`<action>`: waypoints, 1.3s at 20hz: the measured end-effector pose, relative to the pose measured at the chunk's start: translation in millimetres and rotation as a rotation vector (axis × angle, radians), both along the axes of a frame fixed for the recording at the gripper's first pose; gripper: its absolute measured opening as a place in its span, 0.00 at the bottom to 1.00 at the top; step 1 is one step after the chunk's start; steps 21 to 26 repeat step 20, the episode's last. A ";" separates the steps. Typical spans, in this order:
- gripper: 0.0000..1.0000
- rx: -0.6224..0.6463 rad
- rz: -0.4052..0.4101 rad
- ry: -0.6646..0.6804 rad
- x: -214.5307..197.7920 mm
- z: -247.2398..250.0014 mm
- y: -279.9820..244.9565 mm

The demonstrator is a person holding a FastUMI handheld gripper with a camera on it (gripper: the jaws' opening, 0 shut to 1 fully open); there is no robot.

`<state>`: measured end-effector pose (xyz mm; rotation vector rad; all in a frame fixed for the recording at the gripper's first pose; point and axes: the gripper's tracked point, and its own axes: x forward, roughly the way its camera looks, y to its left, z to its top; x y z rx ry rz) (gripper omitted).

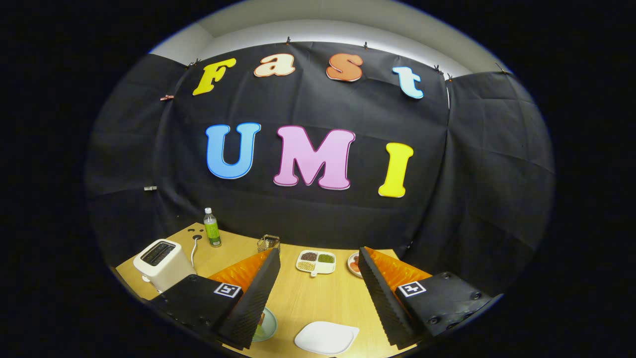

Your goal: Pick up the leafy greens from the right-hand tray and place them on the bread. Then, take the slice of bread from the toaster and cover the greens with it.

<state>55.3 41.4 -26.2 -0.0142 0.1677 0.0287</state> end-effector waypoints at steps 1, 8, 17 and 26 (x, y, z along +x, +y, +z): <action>0.98 0.016 0.012 -0.021 -4.6 9.5 -2.2; 0.98 0.029 0.098 -0.073 -20.3 23.3 -31.9; 0.98 0.025 0.149 -0.024 -14.4 0.6 -48.7; 0.98 0.035 0.151 -0.012 -12.4 -3.0 -53.0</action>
